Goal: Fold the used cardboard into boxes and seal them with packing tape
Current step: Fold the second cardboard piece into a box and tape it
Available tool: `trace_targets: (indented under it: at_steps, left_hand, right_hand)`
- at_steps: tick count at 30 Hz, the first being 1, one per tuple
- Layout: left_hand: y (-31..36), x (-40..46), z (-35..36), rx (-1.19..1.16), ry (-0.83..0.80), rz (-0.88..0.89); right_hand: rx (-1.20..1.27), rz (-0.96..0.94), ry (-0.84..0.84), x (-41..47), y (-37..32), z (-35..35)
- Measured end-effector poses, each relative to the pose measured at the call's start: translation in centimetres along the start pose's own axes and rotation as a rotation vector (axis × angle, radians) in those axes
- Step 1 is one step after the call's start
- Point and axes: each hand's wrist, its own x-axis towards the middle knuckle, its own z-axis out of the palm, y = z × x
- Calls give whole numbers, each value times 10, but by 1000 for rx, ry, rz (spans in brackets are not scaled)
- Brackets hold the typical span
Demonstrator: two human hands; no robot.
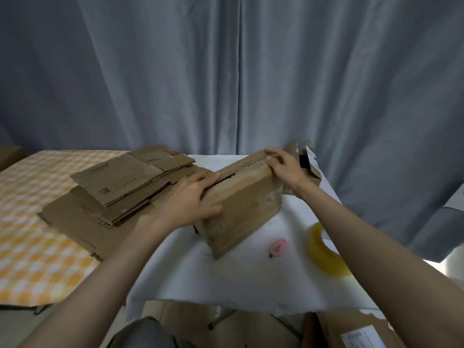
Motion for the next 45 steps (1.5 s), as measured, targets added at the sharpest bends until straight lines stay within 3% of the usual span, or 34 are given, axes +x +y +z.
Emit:
trace_targets:
  at_steps: [9,23,31,37,45]
  left_hand:
    - [-3,32,-7,158,-152,73]
    - [-17,32,34,341,76,208]
    - [-22,45,5,230,-111,209]
    - [-24,26,13,303,57,285]
    - [-28,30,33,341,91,255]
  right_hand:
    - [-184,56,-73,-14,19,-19]
    - [-267,0,-67,-35,41,-17]
    - [-485,-44,-27,-36,26,-12]
    - [-588,-153,-54,-44,29,-10]
    - [-565,-177,-64,-47,45,-2]
